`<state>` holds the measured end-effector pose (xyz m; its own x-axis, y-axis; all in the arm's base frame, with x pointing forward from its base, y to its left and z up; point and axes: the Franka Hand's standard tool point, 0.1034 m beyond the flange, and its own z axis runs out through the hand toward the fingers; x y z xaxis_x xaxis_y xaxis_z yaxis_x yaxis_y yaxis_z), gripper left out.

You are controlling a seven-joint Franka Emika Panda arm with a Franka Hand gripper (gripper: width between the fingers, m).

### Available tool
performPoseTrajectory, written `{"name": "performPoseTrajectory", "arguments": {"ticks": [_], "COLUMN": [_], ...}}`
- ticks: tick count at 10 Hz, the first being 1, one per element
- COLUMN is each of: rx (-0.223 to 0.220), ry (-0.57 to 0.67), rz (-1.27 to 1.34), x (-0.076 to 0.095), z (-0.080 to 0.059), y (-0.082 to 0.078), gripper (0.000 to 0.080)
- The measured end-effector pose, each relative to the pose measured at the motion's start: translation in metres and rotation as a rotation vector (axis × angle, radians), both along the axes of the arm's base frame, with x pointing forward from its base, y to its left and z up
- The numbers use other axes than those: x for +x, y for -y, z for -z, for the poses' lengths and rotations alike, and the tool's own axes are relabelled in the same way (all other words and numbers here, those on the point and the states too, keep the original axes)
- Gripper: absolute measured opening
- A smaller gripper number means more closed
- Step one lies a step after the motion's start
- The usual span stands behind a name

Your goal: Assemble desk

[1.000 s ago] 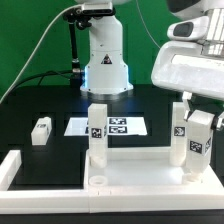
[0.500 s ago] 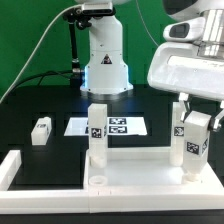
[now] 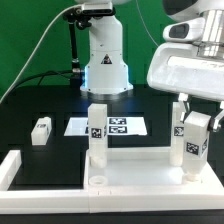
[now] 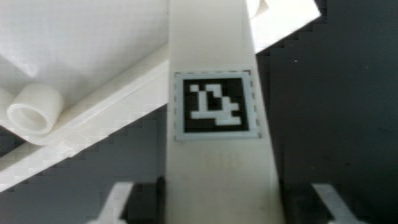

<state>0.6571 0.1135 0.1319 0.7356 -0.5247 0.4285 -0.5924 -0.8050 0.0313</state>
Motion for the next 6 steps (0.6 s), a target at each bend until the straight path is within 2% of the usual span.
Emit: {"name": "performPoseTrajectory", "arguments": {"ticks": [6], "rx": [-0.004], "ry": [0.002], "rz": [-0.006], "x": [-0.0007], "z": [0.0000], "y": [-0.0009], "gripper": [0.0288]}}
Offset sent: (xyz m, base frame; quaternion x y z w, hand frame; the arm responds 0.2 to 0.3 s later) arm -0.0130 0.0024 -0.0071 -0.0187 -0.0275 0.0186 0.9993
